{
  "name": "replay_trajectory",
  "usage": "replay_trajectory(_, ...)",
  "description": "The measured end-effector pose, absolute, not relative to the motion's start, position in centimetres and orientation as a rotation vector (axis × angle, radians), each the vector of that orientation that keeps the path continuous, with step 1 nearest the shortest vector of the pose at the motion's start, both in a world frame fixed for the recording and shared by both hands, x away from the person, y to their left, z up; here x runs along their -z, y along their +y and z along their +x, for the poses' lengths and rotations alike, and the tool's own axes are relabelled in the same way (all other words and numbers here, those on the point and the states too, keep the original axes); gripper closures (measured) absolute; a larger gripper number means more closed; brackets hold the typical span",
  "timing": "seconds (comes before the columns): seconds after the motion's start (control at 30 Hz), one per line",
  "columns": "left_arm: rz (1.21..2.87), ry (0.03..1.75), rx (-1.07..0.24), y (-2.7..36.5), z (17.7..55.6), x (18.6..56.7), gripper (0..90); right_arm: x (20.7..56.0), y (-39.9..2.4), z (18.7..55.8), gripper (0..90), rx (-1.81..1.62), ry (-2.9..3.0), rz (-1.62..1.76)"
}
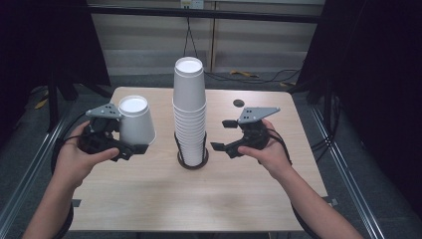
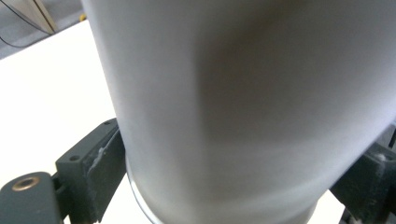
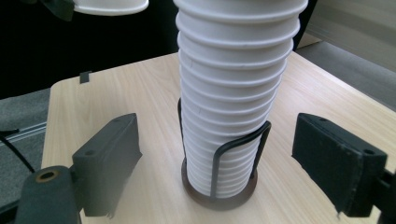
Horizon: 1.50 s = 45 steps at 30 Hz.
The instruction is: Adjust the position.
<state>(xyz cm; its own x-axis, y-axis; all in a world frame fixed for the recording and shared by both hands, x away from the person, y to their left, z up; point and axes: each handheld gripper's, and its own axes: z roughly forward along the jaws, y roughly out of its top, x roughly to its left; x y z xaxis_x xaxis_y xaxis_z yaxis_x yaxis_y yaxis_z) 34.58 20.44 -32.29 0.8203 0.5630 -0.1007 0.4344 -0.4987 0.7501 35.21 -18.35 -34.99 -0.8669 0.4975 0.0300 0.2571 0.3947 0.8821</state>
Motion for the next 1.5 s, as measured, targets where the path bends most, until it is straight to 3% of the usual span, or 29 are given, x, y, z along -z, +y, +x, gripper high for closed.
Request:
replay_trajectory(0.5,2.238,0.675,-0.151,19.2,33.2,34.5,10.7,36.2,-20.0,34.4,14.6,-1.461,2.435,0.671)
replay_trajectory(1.5,2.489,0.470,-0.028,12.1,31.2,36.8,11.1,37.8,-23.0,33.3,14.5,-1.413,2.541,0.637)
